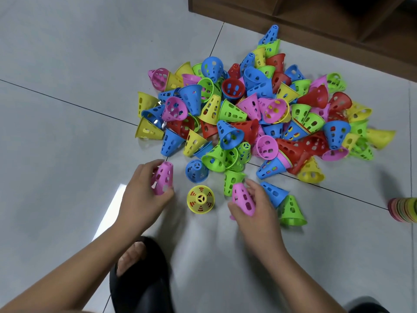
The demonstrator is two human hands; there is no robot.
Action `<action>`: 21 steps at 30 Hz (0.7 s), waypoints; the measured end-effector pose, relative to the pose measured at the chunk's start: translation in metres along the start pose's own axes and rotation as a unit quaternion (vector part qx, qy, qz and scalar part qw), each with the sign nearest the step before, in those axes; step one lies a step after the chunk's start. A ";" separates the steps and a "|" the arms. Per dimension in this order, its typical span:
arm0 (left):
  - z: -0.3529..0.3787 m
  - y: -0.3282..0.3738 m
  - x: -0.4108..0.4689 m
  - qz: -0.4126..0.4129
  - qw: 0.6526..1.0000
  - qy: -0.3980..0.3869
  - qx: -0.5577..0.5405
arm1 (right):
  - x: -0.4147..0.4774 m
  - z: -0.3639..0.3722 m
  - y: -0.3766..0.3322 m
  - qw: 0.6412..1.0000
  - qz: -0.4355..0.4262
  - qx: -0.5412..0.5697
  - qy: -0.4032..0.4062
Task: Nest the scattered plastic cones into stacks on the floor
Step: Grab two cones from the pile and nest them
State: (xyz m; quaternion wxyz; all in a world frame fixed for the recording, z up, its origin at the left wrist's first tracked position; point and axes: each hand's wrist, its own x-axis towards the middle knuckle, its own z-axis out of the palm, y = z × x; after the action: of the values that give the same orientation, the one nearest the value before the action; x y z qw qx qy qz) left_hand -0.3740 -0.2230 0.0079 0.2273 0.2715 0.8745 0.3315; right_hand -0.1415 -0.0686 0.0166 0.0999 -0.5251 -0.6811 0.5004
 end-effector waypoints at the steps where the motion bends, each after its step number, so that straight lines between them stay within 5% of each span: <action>1: -0.002 0.010 -0.002 0.006 0.999 0.014 -0.028 | 0.001 -0.002 -0.011 1.000 -0.011 0.022 0.007; 7: -0.006 0.059 -0.018 0.097 0.981 0.006 -0.166 | -0.007 -0.014 -0.063 0.992 -0.081 0.097 0.009; 14: 0.016 0.057 -0.032 0.137 0.982 -0.078 -0.105 | -0.020 -0.011 -0.089 0.975 -0.144 0.167 0.029; 21: 0.034 0.018 -0.031 0.109 0.980 -0.160 -0.051 | -0.015 0.012 -0.070 0.985 -0.155 0.032 -0.063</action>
State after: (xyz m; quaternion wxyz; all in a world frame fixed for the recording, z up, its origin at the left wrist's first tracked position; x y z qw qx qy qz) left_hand -0.3259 -0.2158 0.0041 0.3400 0.4029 0.7741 0.3505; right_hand -0.1858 -0.0842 0.0719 0.1500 -0.3772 -0.7427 0.5325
